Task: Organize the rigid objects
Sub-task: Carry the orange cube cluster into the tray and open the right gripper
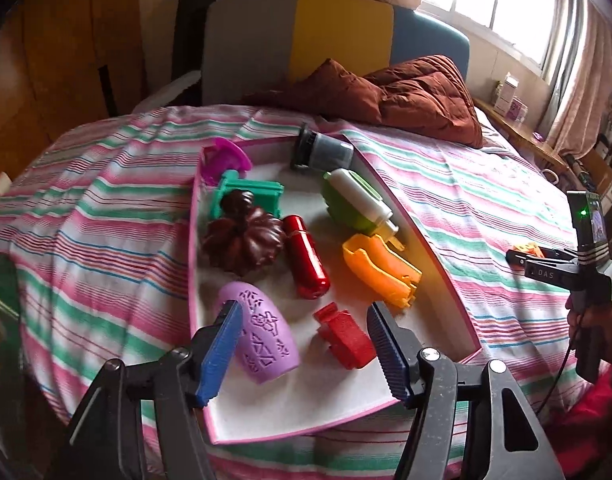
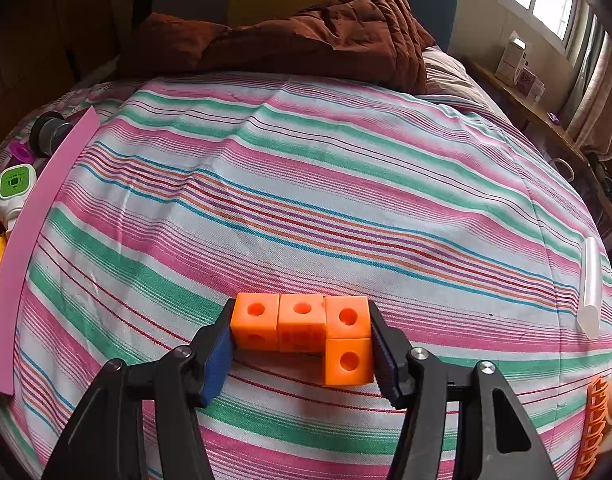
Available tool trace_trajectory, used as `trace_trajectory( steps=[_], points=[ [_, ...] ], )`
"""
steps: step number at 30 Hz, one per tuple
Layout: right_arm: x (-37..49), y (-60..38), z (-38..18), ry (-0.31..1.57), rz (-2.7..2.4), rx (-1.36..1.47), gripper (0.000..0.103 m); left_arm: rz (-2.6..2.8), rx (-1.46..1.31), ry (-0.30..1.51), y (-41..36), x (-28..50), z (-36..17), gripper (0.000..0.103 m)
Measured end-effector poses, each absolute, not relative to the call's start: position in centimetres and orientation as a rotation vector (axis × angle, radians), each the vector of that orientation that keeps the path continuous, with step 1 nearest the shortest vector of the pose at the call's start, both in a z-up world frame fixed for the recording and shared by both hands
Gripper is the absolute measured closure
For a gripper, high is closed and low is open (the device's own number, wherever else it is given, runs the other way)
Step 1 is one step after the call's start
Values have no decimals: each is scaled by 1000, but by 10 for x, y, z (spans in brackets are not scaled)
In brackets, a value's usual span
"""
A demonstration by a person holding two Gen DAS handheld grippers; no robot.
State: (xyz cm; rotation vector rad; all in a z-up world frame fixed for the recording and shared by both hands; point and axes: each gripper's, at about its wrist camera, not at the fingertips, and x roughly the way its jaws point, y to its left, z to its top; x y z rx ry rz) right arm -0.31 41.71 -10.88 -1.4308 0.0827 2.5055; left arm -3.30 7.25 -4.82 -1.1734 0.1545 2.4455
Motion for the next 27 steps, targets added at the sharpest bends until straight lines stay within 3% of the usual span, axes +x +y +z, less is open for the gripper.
trace_trajectory(
  steps=[27],
  points=[
    [6, 374, -89, 140, 2484, -1522, 43, 2598, -1206, 69, 11, -31, -39, 26]
  ],
)
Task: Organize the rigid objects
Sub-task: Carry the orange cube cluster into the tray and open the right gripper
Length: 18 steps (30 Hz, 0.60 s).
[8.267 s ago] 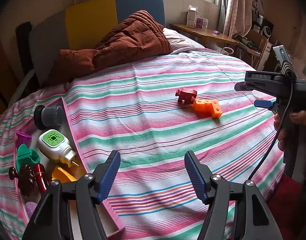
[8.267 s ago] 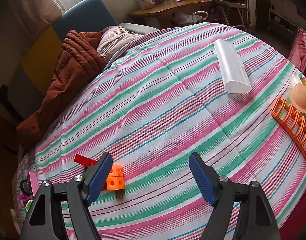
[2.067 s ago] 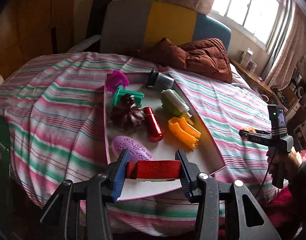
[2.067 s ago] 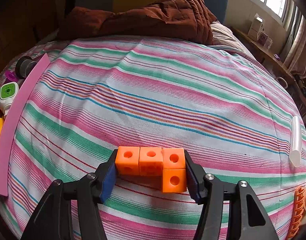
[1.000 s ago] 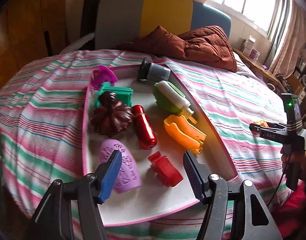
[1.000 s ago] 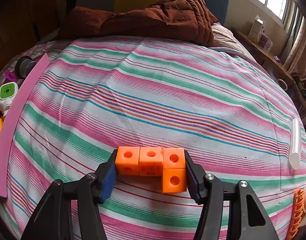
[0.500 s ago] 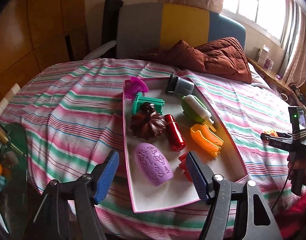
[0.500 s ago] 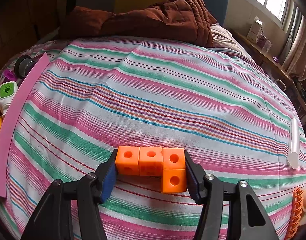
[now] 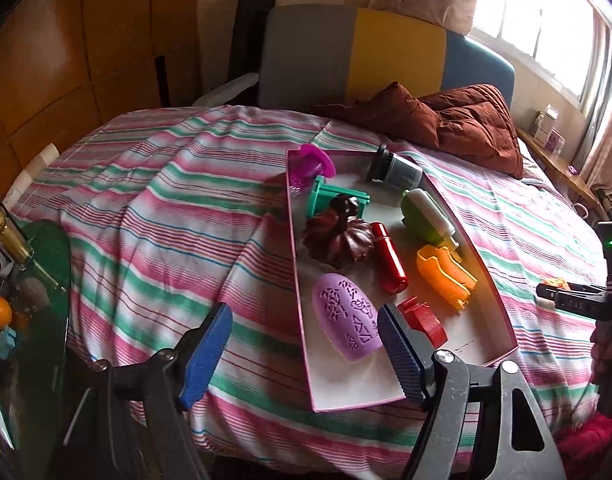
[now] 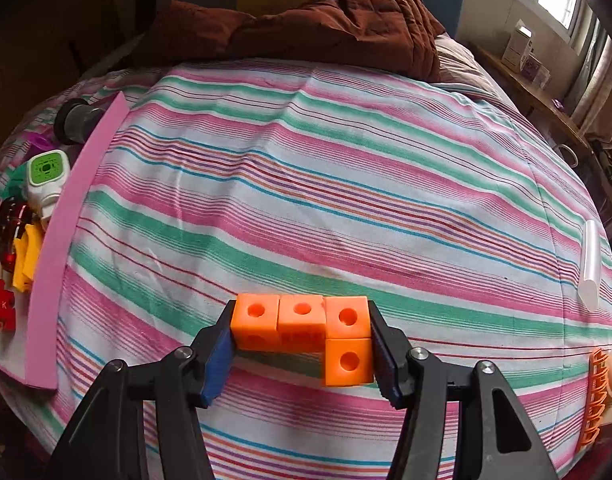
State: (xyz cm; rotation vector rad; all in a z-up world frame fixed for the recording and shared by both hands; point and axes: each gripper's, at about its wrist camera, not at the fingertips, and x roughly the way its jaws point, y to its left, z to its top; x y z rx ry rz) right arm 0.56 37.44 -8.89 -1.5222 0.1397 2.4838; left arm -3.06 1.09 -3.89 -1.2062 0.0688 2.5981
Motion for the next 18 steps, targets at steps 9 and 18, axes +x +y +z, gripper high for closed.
trace_trajectory(
  steps=[9, 18],
  points=[
    [-6, 262, -27, 51, 2900, -1392, 43, 2650, -1251, 22, -15, -36, -45, 24],
    [-53, 167, -47, -101, 3011, -1512, 43, 2692, -1230, 5, -31, -36, -44, 11]
  ],
)
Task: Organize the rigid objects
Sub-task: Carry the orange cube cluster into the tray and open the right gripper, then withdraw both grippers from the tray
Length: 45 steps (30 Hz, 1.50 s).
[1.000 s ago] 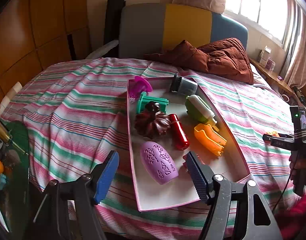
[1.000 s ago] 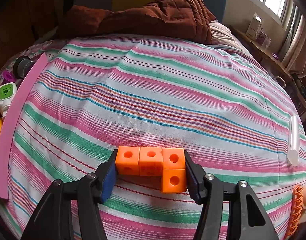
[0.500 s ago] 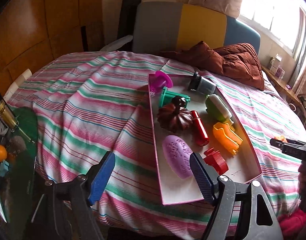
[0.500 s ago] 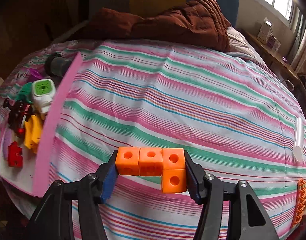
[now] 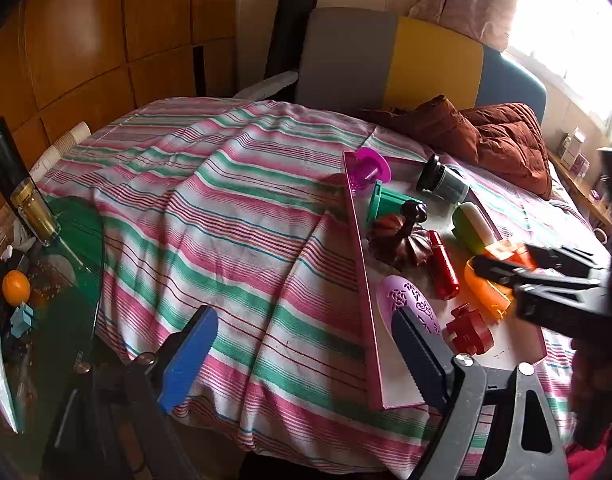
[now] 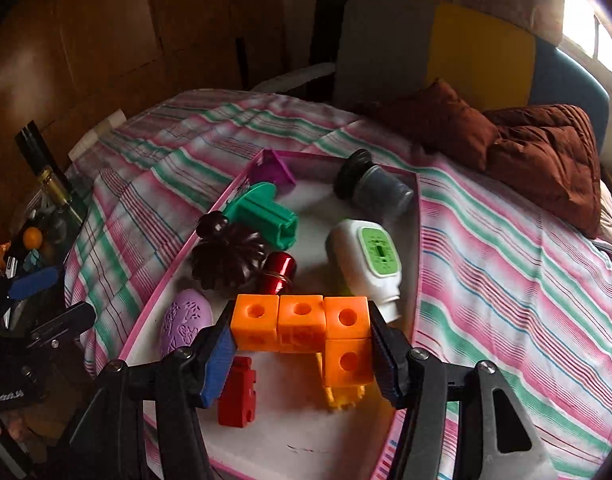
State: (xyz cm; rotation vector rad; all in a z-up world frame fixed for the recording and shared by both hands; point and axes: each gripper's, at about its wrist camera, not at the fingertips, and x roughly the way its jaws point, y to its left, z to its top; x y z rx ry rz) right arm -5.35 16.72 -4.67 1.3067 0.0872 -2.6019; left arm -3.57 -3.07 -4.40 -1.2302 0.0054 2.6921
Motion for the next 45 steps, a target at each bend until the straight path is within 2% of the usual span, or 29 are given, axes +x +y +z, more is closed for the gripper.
trace_trajectory(
  steps=[6, 8, 11, 15, 18, 31, 45],
  points=[
    [-64, 164, -77, 59, -2535, 1410, 41, 2702, -1212, 19, -30, -35, -45, 3],
    [-63, 167, -78, 34, -2538, 1405, 41, 2703, -1214, 15, -29, -34, -45, 3],
    [-58, 173, -74, -20, -2545, 1377, 34, 2703, -1223, 14, -27, -35, -46, 2],
    [-47, 175, -63, -72, -2578, 1324, 34, 2711, -1223, 17, -25, -34, -44, 0],
    [-38, 176, -55, -106, -2615, 1283, 25, 2723, -1218, 22, -23, -33, -42, 0],
    [4, 182, -39, -107, -2869, 1213, 25, 2761, -1188, 58, -12, -19, -34, 0],
    [31, 201, -32, -209, -2967, 1207, 25, 2807, -1106, 68, -2, 2, -19, 0]
  ],
)
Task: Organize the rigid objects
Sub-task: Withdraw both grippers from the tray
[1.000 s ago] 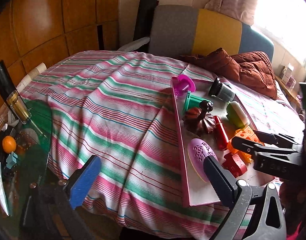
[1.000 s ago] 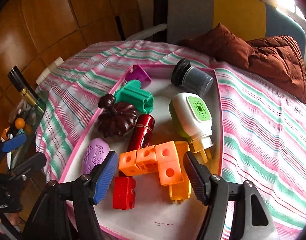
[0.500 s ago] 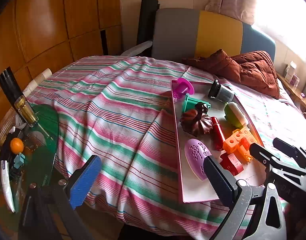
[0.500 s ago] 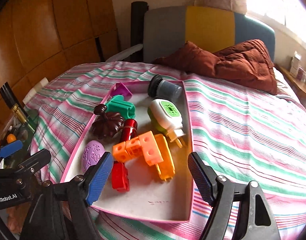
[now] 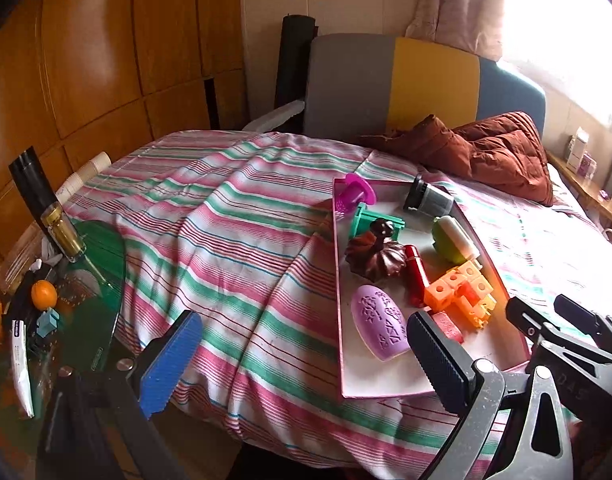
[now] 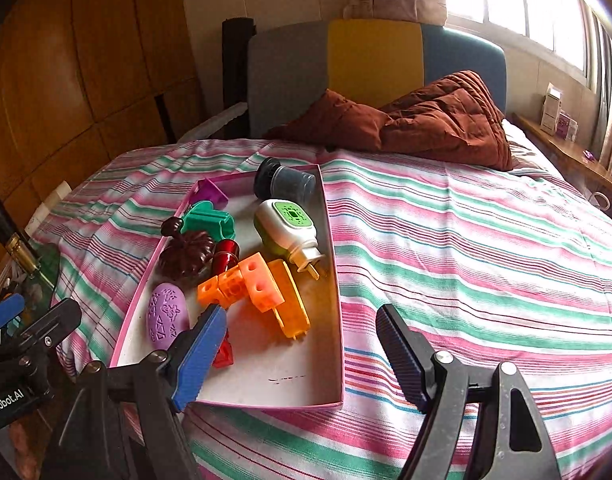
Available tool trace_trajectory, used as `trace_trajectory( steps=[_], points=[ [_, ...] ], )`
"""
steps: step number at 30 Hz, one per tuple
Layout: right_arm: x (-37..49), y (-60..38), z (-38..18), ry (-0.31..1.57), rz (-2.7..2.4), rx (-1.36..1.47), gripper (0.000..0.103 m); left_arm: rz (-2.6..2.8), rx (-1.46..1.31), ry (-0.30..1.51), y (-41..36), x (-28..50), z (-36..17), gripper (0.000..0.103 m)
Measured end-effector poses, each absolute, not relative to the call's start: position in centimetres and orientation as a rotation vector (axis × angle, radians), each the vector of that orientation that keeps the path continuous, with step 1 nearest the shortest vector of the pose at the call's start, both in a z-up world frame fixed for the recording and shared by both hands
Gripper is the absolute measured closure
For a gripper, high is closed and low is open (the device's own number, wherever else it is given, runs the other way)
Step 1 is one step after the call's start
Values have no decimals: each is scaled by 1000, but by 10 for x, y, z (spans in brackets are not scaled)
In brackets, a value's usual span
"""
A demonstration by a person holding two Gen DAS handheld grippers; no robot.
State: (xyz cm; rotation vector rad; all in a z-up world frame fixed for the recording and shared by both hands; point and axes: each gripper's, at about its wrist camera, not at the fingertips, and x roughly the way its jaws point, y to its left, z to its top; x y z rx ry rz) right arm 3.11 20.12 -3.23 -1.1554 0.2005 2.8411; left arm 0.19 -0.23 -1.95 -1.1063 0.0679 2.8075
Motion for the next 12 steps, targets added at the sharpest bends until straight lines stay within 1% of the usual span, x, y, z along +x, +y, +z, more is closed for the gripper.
trace_trajectory(
  steps=[6, 12],
  points=[
    [34, 197, -29, 180, 2854, -1138, 25, 2789, -1136, 17, -4, 3, -19, 0],
    [32, 190, -28, 158, 2866, -1154, 25, 2835, -1084, 38, -3, 7, -19, 0]
  ],
)
